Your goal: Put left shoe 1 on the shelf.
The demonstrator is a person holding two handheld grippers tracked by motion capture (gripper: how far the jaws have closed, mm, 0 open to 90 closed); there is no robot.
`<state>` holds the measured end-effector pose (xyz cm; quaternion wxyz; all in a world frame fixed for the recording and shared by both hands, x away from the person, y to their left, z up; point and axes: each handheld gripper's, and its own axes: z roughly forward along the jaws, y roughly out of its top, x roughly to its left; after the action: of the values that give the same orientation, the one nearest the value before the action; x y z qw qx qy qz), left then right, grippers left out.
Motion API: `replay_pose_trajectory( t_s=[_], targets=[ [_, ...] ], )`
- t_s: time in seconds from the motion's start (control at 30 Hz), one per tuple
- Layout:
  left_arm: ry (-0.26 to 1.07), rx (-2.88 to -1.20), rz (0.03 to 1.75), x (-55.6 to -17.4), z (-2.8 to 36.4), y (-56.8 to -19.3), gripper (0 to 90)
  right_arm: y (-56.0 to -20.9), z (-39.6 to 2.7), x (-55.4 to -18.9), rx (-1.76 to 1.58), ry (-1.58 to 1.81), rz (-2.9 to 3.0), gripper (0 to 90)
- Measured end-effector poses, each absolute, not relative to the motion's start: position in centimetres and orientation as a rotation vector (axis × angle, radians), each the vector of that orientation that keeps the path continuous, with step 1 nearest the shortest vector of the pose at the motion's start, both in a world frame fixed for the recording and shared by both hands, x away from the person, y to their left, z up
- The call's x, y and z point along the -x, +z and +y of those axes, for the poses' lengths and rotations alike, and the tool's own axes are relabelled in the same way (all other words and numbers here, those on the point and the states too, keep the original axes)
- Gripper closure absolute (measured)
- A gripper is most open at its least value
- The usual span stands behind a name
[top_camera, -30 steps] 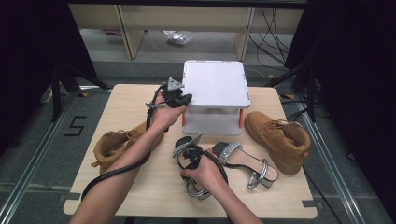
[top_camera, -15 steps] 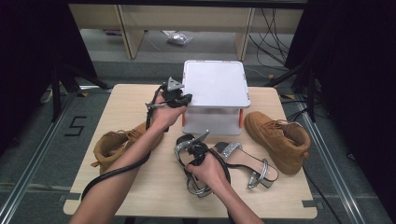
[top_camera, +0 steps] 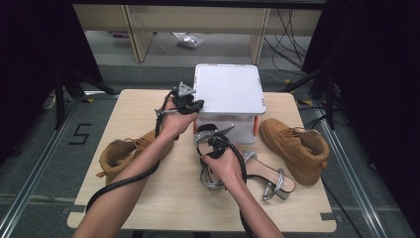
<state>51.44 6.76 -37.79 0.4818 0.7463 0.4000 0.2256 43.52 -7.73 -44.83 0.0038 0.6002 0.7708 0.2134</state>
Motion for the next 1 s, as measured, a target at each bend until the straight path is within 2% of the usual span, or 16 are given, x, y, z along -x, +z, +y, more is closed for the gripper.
replay_pose_trajectory(
  t_s=[0.2, 0.6, 0.87, 1.0],
  targets=[
    [0.536, -1.809, 0.982, -51.5, 6.8, -37.8, 89.8, -44.7, -7.3, -44.9, -2.045, 0.677, 2.345, 43.1],
    [0.536, -1.813, 0.977, -51.5, 6.8, -37.8, 89.7, -46.4, -6.3, -47.5, -1.958, 0.645, 2.336, 43.1],
    [0.536, -1.815, 0.975, -51.5, 6.9, -37.8, 89.8, -46.8, -5.6, -47.7, -1.979, 0.606, 2.315, 42.3],
    [0.546, -1.834, 0.965, -51.5, 7.0, -37.8, 89.7, -46.7, -5.4, -47.5, -1.927, 0.608, 2.33, 36.8]
  ],
)
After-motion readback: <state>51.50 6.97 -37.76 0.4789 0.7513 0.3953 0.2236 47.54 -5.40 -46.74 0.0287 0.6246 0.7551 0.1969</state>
